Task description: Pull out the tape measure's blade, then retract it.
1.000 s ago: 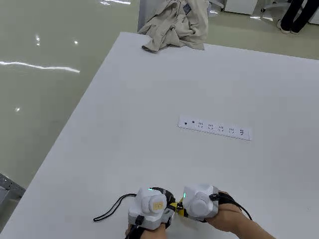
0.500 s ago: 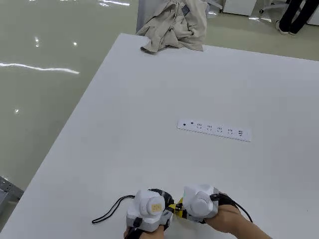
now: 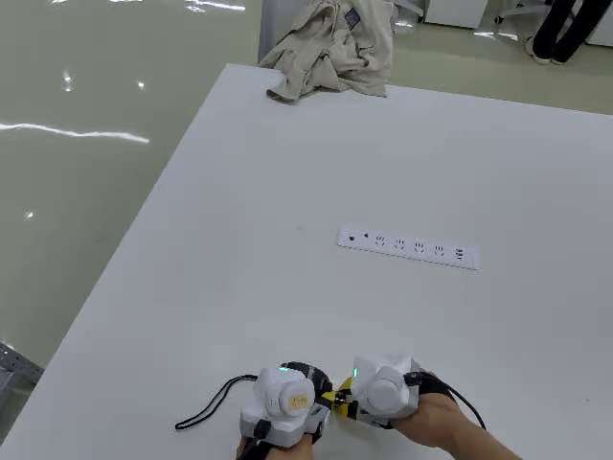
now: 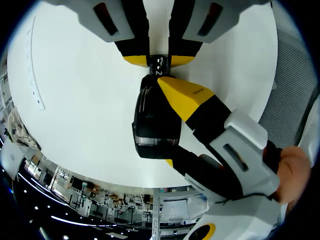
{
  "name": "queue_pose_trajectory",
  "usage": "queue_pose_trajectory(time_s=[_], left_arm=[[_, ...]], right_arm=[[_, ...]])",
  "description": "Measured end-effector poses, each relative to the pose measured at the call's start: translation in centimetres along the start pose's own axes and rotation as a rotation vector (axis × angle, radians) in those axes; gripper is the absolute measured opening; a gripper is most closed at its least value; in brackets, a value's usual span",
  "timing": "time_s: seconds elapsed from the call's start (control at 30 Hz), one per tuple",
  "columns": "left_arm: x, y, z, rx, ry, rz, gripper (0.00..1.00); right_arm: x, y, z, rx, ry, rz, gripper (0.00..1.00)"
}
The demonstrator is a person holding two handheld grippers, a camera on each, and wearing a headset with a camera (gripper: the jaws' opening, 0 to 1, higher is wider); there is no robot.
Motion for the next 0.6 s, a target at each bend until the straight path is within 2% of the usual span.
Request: queue_pose_trajectory(time_s=[0.4,0.6], left_arm=[[0.02,0.02,-0.01,-0.002,0.002,0.001,0.56],[0.04,0.03,-0.01,-0.002,0.003,0.003,0.56]], right_arm=[[0.47,0.25,0.09,0.002,0.001,-0.003,0.13],[0.53,0.39,0.09,0.007,-0.026,0.008,0.14]])
Point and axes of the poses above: the centre of the closed fingertips' face, and the gripper's own axes: y roughly forward along the fingers, z roughly to its left, x roughly out of its top, the point moved 5 cm from there along -y, roughly backward along the fingers, and after that the axes turned 1 degree about y, right-handed, at the moved point
